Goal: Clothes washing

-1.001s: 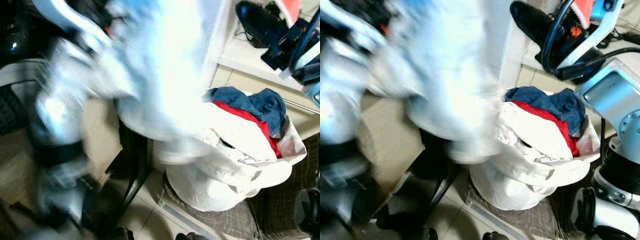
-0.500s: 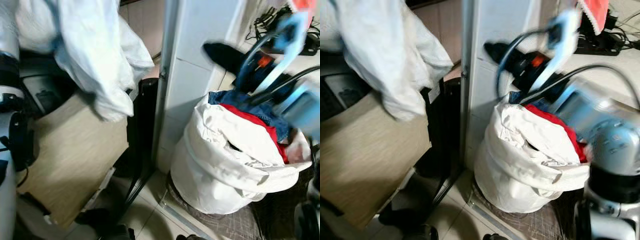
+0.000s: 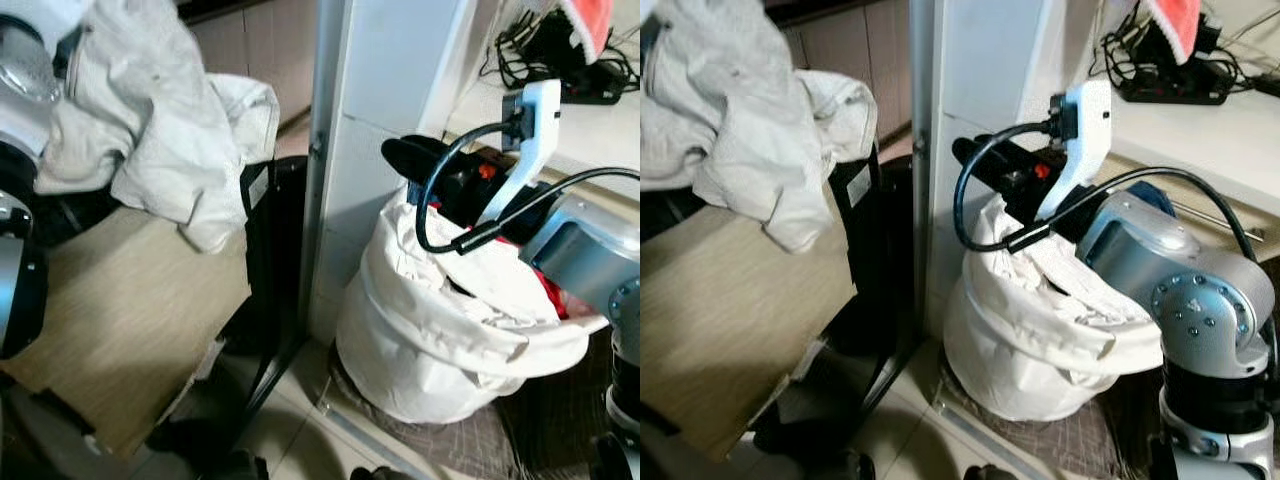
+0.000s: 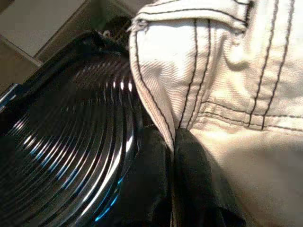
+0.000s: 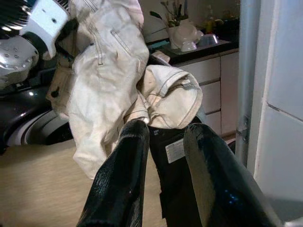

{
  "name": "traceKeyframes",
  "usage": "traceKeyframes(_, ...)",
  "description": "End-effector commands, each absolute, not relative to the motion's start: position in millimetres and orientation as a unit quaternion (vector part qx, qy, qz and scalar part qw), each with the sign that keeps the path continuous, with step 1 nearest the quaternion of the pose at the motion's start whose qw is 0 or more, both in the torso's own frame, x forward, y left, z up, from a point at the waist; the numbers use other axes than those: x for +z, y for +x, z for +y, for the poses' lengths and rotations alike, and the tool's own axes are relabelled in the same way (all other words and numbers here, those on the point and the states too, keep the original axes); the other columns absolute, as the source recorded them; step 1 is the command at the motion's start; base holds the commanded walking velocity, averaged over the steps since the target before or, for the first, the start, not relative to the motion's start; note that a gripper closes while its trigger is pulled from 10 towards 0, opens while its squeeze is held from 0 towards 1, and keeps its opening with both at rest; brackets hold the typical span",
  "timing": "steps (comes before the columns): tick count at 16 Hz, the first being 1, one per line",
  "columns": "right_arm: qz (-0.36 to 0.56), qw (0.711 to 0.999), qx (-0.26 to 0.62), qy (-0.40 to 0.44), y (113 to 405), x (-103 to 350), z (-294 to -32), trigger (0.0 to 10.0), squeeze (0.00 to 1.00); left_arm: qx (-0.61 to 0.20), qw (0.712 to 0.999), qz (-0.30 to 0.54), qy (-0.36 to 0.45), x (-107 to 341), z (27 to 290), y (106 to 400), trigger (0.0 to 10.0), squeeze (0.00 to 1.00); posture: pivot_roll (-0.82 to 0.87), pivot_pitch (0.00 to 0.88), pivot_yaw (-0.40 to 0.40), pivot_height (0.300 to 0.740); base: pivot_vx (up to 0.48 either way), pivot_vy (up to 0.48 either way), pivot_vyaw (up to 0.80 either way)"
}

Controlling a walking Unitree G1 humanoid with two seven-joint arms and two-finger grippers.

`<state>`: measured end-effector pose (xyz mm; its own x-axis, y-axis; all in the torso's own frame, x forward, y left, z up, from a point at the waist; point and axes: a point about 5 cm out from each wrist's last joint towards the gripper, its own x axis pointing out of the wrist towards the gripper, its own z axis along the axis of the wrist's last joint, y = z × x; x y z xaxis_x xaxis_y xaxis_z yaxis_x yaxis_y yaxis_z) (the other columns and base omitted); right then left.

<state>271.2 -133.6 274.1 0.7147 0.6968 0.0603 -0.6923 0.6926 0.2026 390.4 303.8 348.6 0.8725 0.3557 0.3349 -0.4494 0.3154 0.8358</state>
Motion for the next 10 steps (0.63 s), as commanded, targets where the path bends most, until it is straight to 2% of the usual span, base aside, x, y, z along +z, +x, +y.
traceKeyframes(1,0.015,0.923,0.373,0.09,270,273,-134,10.0,0.0,0.303,0.779,-0.097,0.54,387,312,379,0.0,0.0,-0.1,0.022,-0.005,0.74,0.0,0.0,0.0)
traceKeyframes(4,0.011,0.926,0.367,0.089,270,274,-136,10.0,0.0,0.369,0.739,-0.156,0.542,428,325,358,0.0,0.0,-0.09,0.022,-0.009,0.74,0.0,0.0,0.0)
traceKeyframes(5,0.011,0.926,0.367,0.089,270,274,-136,10.0,0.0,0.369,0.741,-0.159,0.538,429,325,358,0.0,0.0,-0.09,0.021,-0.012,0.74,0.0,0.0,0.0)
traceKeyframes(6,0.013,0.924,0.371,0.093,271,272,-134,10.0,0.0,0.32,0.798,-0.129,0.494,413,319,369,0.0,0.0,-0.08,0.02,-0.016,0.74,0.0,0.0,0.0)
traceKeyframes(7,0.015,0.923,0.374,0.093,272,271,-132,10.0,0.0,0.259,0.84,-0.077,0.471,386,310,383,0.0,0.0,-0.07,0.021,-0.016,0.74,0.0,0.0,0.0)
traceKeyframes(8,0.015,0.922,0.376,0.092,272,271,-131,10.0,0.0,0.24,0.848,-0.057,0.469,374,307,387,0.0,0.0,-0.07,0.022,-0.016,0.74,0.0,0.0,0.0)
traceKeyframes(9,0.016,0.921,0.378,0.089,272,270,-130,10.0,0.0,0.216,0.853,-0.007,0.475,353,305,393,8.0,0.0,-0.08,0.022,-0.013,0.74,0.0,0.0,0.0)
traceKeyframes(10,0.016,0.921,0.379,0.089,272,270,-129,10.0,0.0,0.209,0.856,0.013,0.473,345,305,394,10.0,0.0,-0.08,0.023,-0.013,0.74,0.0,0.0,0.0)
